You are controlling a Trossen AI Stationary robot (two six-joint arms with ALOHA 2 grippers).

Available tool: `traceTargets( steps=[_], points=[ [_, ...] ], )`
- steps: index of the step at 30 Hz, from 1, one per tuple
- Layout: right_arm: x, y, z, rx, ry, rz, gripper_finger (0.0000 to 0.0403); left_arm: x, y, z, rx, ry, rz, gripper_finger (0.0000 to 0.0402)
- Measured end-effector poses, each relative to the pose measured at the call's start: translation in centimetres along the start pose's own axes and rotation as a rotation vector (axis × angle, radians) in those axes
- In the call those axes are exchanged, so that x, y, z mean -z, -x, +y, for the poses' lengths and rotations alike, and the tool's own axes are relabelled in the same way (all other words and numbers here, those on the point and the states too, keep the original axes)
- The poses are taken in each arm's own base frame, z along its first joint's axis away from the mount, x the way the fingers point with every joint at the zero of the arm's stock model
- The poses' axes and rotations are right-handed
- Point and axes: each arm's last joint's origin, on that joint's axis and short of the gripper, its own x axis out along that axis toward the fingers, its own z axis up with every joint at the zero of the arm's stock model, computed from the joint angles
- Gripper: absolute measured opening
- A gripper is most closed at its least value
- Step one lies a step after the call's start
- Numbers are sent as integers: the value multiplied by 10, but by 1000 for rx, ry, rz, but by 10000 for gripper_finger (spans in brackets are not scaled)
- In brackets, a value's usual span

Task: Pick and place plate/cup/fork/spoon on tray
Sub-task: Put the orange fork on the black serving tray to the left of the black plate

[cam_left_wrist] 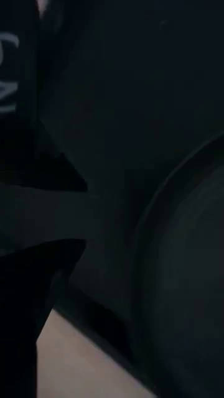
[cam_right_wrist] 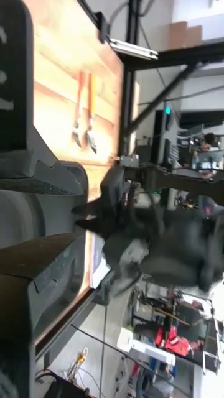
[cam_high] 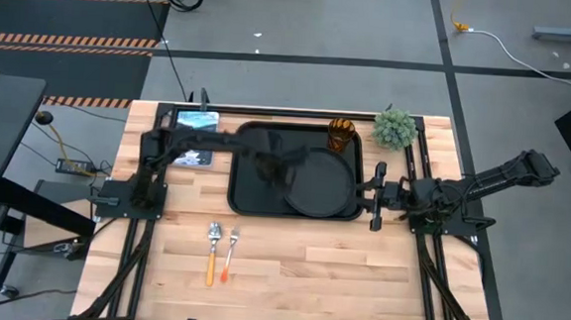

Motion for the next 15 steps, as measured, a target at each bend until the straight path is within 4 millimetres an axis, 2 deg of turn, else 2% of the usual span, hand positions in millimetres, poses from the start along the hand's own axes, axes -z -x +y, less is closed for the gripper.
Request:
traceTargets(
  steps=[4,9,15],
  points=[
    [3,1,2,-9,21,30,116,23,3,-42,-87,-87,-16,142],
    [3,1,2,-5,56,33,116,53,8,-85,-110,-202,-20,135],
    [3,1,2,-6,109,32,116,91,14,-119,-206,-125,-32,128]
  ],
)
